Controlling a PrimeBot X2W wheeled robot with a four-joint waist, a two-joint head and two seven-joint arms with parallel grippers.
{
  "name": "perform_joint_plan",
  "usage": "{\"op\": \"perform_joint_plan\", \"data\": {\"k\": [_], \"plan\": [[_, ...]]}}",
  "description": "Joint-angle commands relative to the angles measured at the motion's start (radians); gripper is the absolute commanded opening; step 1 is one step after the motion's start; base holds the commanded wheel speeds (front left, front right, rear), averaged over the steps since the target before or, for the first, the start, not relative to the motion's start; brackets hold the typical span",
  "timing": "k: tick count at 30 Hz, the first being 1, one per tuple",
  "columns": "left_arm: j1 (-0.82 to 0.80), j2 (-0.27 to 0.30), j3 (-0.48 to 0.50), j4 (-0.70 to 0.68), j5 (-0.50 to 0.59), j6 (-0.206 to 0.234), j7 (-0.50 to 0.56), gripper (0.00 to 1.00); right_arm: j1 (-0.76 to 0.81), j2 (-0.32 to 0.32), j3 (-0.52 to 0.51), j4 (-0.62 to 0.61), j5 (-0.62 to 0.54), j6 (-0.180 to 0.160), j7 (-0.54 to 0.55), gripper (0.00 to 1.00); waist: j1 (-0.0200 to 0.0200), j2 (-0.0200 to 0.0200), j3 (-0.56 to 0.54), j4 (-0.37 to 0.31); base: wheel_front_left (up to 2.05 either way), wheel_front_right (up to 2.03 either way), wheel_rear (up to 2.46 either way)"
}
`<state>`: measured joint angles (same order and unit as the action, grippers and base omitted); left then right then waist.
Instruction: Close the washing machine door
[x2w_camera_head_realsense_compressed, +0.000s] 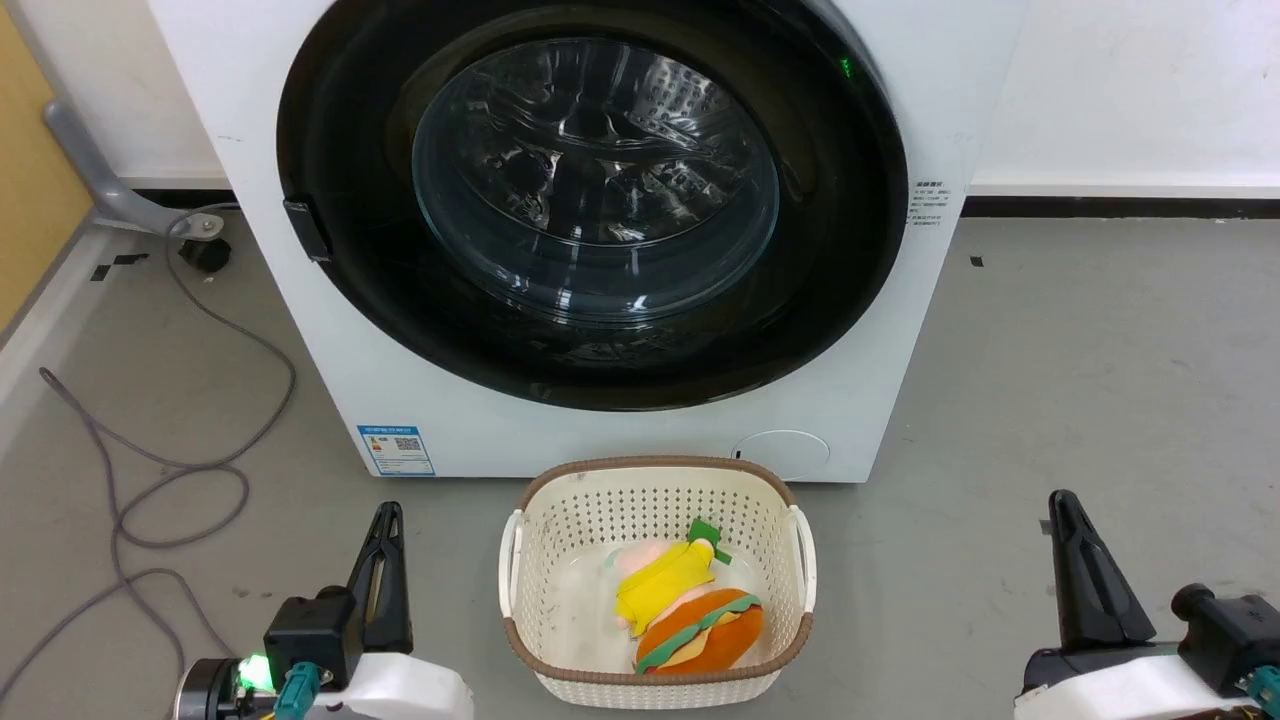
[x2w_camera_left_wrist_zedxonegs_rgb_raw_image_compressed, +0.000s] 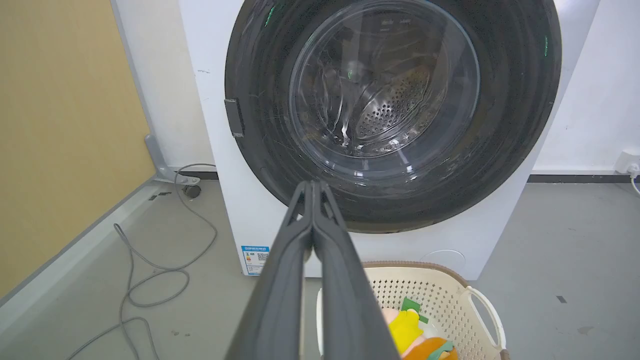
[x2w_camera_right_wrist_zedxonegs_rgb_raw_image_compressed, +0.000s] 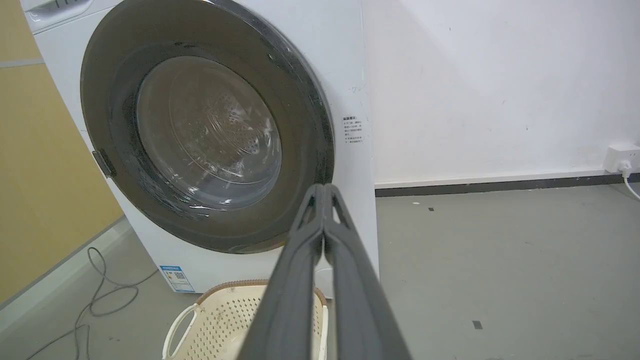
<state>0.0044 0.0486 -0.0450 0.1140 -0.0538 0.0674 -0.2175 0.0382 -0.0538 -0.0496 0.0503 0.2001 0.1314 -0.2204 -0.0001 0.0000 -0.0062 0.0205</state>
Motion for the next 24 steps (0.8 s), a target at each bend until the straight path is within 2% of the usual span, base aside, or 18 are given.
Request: {"op": "perform_joint_plan", "data": {"k": [1,24], "plan": [[-0.001,0.000,0.005,-0.007,0.008,-0.005,0.007,0.00,-0.007,0.001,0.004,-0.008,-0.012,0.000,0.009,0.00,0.0001,0.0000,0.000,0.000,0.00,0.00,0.00],[-0.002,0.001,0.014,-0.032,0.019,-0.020,0.056,0.00,-0.014,0.001,0.014,-0.018,-0.056,0.000,0.059,0.00,0.0001,0.0000,0.001,-0.005,0.00,0.00,0.00]]}}
